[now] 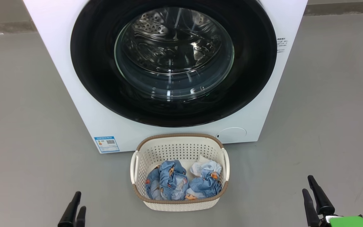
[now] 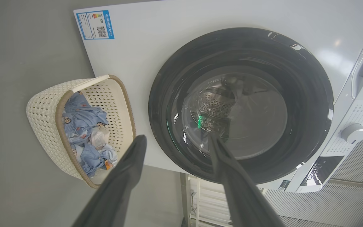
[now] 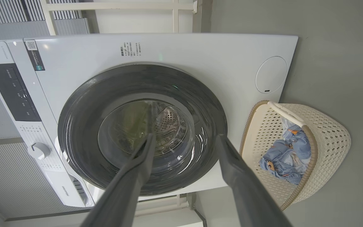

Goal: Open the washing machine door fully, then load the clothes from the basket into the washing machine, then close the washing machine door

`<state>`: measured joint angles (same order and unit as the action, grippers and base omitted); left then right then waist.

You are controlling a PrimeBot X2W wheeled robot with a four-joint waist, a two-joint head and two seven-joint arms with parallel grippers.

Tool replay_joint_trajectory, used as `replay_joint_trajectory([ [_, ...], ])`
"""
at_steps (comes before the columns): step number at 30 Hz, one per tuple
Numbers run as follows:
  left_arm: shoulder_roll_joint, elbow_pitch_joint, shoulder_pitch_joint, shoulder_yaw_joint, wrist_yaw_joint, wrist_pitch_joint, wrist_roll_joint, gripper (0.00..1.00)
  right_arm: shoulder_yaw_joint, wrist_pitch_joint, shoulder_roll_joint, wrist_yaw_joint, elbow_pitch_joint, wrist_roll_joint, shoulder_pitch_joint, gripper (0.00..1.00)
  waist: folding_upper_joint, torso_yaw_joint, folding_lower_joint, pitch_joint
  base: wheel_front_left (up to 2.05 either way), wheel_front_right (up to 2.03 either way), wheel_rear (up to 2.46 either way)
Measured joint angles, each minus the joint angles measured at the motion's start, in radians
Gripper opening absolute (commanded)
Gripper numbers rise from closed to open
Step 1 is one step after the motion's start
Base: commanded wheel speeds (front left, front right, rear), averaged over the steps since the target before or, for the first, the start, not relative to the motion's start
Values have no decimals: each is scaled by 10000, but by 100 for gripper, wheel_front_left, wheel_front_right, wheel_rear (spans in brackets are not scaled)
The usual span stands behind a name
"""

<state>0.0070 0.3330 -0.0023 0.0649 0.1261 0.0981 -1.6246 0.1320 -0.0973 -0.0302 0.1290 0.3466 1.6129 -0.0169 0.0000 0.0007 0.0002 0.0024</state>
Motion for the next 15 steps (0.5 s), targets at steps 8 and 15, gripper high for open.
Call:
replay_joint_trajectory([
  [8,12,-132,1,-104,0,-219,374,100,-196,261,-35,0,-31,-324,0,100,0,11,0,2,0,0,0],
  [15,42,-305,1,-194,0,-456,911,100,-355,426,-151,0,-79,-842,-10,100,0,19,0,-2,0,0,0],
])
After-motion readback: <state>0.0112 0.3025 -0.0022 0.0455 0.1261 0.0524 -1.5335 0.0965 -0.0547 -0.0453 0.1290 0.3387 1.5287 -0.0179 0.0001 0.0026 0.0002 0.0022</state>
